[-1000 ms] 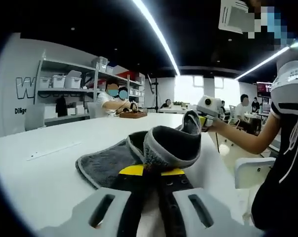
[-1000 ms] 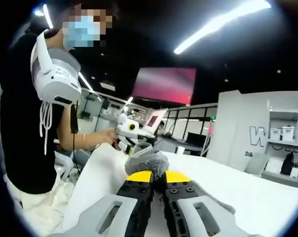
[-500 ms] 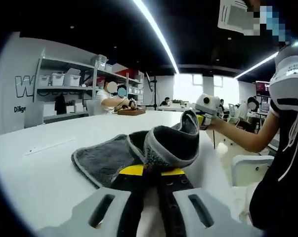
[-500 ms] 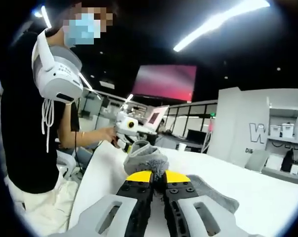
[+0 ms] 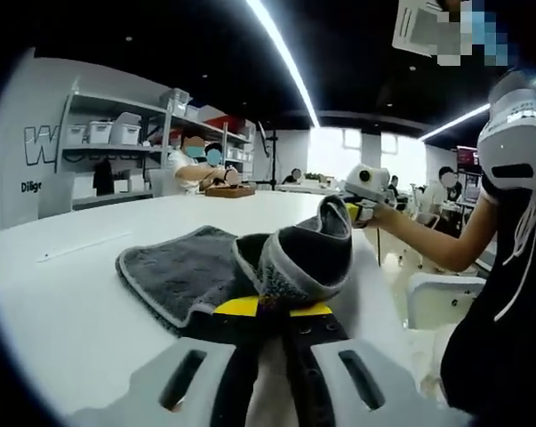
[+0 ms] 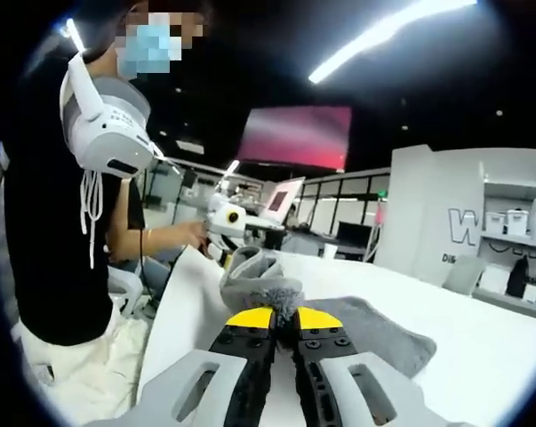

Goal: Open the folded towel by lifting each exposed corner and separating the folded layers until the towel lies flat within the target outline without major curled edges

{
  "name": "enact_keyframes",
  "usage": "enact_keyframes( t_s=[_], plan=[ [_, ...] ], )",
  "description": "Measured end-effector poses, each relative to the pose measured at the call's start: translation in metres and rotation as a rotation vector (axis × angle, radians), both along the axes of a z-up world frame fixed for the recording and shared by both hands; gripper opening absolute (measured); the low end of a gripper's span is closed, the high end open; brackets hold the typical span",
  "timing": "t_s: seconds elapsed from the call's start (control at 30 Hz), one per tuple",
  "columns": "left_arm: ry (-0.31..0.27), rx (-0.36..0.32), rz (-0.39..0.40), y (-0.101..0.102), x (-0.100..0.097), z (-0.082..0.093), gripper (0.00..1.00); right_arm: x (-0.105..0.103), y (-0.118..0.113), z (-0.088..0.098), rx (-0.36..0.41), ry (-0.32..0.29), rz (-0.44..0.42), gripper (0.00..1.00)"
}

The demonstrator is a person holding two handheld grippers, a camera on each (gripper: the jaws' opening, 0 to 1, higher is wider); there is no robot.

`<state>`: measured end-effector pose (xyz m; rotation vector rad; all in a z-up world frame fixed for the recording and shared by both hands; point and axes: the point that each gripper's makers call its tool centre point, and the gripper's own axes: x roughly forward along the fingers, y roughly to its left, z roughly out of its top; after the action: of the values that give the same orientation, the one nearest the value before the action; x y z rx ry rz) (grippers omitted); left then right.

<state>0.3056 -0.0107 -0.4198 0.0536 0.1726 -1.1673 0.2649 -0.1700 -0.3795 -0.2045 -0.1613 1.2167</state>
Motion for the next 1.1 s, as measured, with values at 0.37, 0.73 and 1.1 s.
enact_keyframes(
  t_s=[0.37, 0.73, 1.1],
  plan=[
    [0.047, 0.026, -0.016, -0.004, -0.018, -0.022, 0.07, -0.011, -0.011, -0.032, -0.049, 0.077, -0.032, 0.01],
    [0.066, 0.06, -0.016, -0.002, -0.024, -0.036, 0.07, -0.021, -0.012, -0.048, -0.072, 0.118, -0.033, 0.02],
    [0.091, 0.072, -0.02, -0.001, -0.028, -0.045, 0.08, -0.025, -0.011, -0.065, -0.124, 0.154, -0.018, 0.02]
  ],
)
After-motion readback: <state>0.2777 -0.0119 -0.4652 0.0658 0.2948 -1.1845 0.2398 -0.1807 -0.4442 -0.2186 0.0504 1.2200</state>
